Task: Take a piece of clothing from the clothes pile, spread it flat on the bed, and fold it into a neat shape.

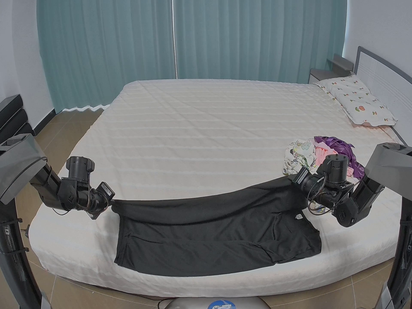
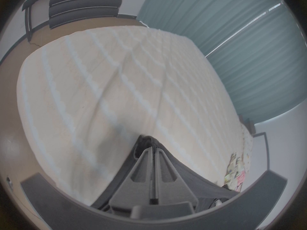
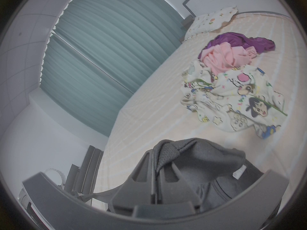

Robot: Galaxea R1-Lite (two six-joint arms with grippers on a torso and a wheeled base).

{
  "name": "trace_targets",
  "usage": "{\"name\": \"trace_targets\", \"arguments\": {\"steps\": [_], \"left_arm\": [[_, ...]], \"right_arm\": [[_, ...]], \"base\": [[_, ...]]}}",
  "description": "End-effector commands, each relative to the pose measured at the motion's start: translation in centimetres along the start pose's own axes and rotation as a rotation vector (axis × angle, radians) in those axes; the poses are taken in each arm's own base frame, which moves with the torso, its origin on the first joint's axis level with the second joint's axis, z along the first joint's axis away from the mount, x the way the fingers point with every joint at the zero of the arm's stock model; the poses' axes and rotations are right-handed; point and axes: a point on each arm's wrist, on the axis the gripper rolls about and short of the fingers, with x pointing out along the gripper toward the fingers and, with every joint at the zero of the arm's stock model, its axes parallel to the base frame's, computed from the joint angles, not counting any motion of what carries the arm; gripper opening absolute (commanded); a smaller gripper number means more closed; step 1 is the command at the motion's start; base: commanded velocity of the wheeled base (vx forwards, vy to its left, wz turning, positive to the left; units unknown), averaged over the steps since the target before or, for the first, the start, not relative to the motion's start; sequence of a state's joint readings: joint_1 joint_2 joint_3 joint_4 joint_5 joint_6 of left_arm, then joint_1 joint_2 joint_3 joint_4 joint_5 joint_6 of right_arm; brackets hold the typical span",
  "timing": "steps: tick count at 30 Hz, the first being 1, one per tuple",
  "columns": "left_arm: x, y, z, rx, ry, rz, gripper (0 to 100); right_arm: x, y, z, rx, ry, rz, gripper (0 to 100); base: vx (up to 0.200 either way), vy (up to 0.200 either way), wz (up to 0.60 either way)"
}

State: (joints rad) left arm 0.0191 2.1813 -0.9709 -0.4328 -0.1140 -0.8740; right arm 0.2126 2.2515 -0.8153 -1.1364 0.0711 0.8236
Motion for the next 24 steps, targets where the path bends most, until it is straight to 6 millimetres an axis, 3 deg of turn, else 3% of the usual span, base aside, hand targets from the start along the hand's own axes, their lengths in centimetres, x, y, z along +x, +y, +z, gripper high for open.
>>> {"name": "trace_targets", "arguments": {"steps": [1, 24], "left_arm": [[-0.1, -1.2, 0.8, -0.006, -0.032, -0.040, 0], [-0.9, -2.4, 1.7, 0.032, -0.078, -0.078, 0]], "right_arm": [[1.0, -0.6, -0.4, 0.000, -0.002, 0.001, 0], [0.8, -3.0, 0.3, 0.017, -0.036, 0.005, 0]], "base": [[0.000, 0.000, 0.00], [0.000, 0.000, 0.00]]}}
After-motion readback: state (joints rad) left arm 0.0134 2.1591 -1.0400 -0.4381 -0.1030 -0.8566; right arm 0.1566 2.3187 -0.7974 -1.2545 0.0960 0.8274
